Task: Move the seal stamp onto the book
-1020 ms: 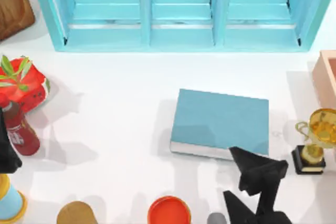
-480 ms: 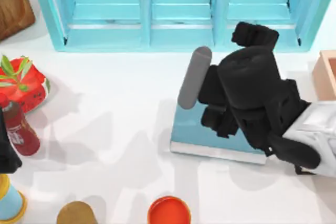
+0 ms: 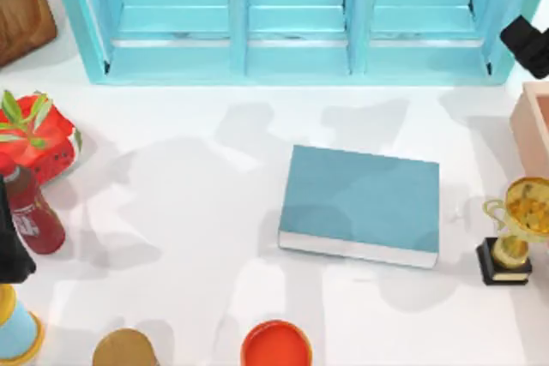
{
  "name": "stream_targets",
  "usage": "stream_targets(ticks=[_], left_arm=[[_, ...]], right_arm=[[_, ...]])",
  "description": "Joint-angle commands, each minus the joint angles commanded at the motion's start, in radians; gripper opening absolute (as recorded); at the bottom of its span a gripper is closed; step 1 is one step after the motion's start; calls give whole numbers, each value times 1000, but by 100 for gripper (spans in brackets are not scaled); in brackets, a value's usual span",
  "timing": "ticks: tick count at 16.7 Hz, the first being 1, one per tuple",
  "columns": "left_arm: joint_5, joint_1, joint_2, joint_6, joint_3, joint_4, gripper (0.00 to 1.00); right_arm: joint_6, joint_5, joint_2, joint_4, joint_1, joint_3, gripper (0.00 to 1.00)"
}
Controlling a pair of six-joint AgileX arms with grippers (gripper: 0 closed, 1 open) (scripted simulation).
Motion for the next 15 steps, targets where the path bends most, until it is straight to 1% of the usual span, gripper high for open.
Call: stream_targets(ticks=[4,8,11,15], left_arm=[[0,0,0,0,0,0,100],[0,0,0,0,0,0,100],[0,0,0,0,0,0,100],[0,0,0,0,0,0,100]], right_arm=[[146,-133,51,-357,-233,111,100],[257,-219,75,-597,-372,129,100],[304,-253,82,-689,-421,116,100],[314,-259,84,-709,-430,111,100]])
